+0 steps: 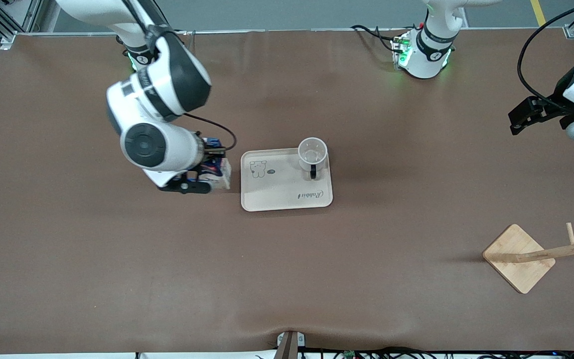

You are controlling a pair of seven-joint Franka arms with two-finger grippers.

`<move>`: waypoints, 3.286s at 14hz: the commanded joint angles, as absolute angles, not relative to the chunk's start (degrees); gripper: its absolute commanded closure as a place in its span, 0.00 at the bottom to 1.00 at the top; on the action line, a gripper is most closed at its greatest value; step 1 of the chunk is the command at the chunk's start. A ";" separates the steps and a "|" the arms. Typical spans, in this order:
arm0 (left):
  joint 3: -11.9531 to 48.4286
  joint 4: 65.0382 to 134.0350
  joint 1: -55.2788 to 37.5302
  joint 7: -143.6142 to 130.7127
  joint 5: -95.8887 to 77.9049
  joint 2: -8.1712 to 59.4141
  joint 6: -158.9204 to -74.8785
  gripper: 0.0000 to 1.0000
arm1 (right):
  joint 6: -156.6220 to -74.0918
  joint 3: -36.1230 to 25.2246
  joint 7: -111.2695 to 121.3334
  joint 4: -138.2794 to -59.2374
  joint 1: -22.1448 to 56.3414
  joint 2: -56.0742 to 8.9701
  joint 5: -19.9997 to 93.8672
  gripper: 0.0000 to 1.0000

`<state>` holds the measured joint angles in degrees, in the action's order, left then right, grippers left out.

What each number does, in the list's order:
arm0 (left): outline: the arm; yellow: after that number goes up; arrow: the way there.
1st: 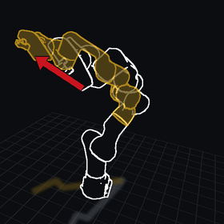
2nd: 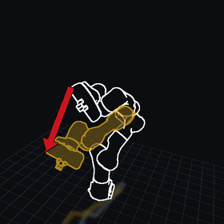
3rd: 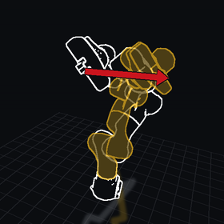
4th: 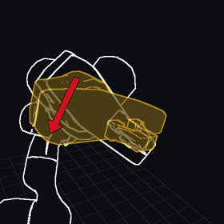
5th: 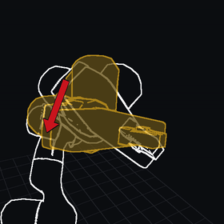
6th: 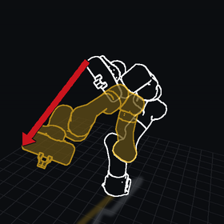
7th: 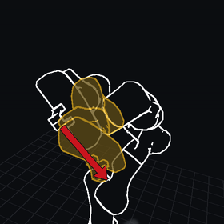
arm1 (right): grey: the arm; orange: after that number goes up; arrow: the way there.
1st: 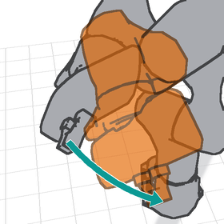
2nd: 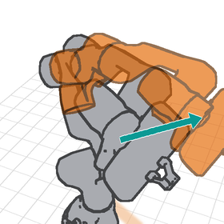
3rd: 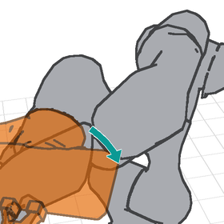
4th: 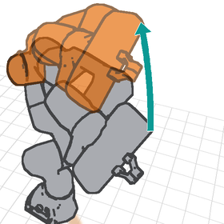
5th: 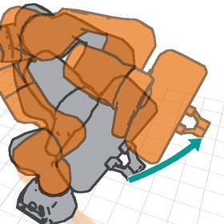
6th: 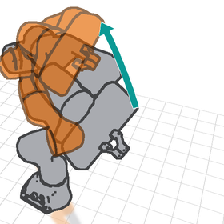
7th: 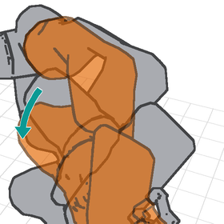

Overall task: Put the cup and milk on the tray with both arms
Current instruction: 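Carry the milk carton toward the tray while the left gripper withdraws, then lower the milk carton onto the tray beside the mug and release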

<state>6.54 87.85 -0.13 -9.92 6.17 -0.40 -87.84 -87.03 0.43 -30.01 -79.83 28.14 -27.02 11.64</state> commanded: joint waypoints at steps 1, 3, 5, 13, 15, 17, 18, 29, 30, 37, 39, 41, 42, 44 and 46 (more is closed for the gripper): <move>6.59 88.68 -0.18 -10.11 5.36 -1.14 -88.24 0.00 | -86.92 -0.26 -30.85 -74.63 30.57 -31.10 13.62 0.94; 6.68 88.68 -0.17 -10.28 5.36 -1.23 -88.15 0.00 | -88.50 -0.18 -32.08 -73.66 31.37 -33.21 14.15 0.94; 6.68 88.59 -0.26 -10.28 5.36 -1.14 -88.24 0.00 | -91.65 -0.18 -32.52 -73.65 34.18 -35.23 14.06 0.94; 6.77 88.59 -0.35 -10.28 5.36 -1.14 -88.33 0.00 | -94.04 -0.18 -36.30 -74.00 35.86 -37.35 14.33 0.76; 6.68 88.59 -0.35 -10.28 5.36 -1.14 -88.33 0.00 | -94.13 -0.26 -36.30 -74.00 35.77 -37.35 14.68 0.35; 6.68 88.68 -0.18 -10.20 5.36 -1.40 -88.33 0.00 | -94.13 -0.26 -36.04 -74.09 35.95 -37.53 14.50 0.00; 6.68 88.68 -0.18 -10.20 5.36 -1.49 -88.24 0.00 | -94.13 -0.26 -35.60 -74.09 35.95 -37.62 14.41 0.00; 6.15 88.59 0.09 -10.28 5.89 -1.76 -88.42 0.00 | -92.99 -0.35 -34.98 -71.90 34.89 -36.74 14.50 0.00; 6.15 88.59 0.09 -10.28 5.80 -1.76 -88.42 0.00 | -92.29 -0.61 -34.89 -71.46 34.72 -36.48 14.50 0.00; 6.06 88.59 0.62 -10.11 5.89 -1.85 -88.42 0.00 | -84.30 -1.14 -32.69 -68.82 31.03 -33.50 13.80 0.00; 6.06 88.59 0.70 -10.02 5.89 -1.85 -88.42 0.00 | -83.50 -2.63 -32.44 -68.21 29.54 -30.42 13.62 0.00; 6.06 88.59 0.70 -9.84 5.89 -1.85 -88.42 0.00 | -78.78 -4.73 -32.43 -65.15 27.35 -29.71 13.27 0.00; 6.06 88.59 0.70 -9.84 5.89 -1.85 -88.42 0.00 | -76.05 -5.09 -32.34 -63.30 25.51 -29.19 13.53 0.00; 6.06 88.59 0.70 -9.76 5.89 -1.93 -88.33 0.00 | -73.40 -5.53 -33.39 -62.49 23.73 -27.35 13.27 0.00; 6.06 88.59 0.70 -9.58 5.89 -2.02 -88.33 0.00 | -72.95 -5.28 -34.01 -65.11 20.50 -22.60 11.70 0.00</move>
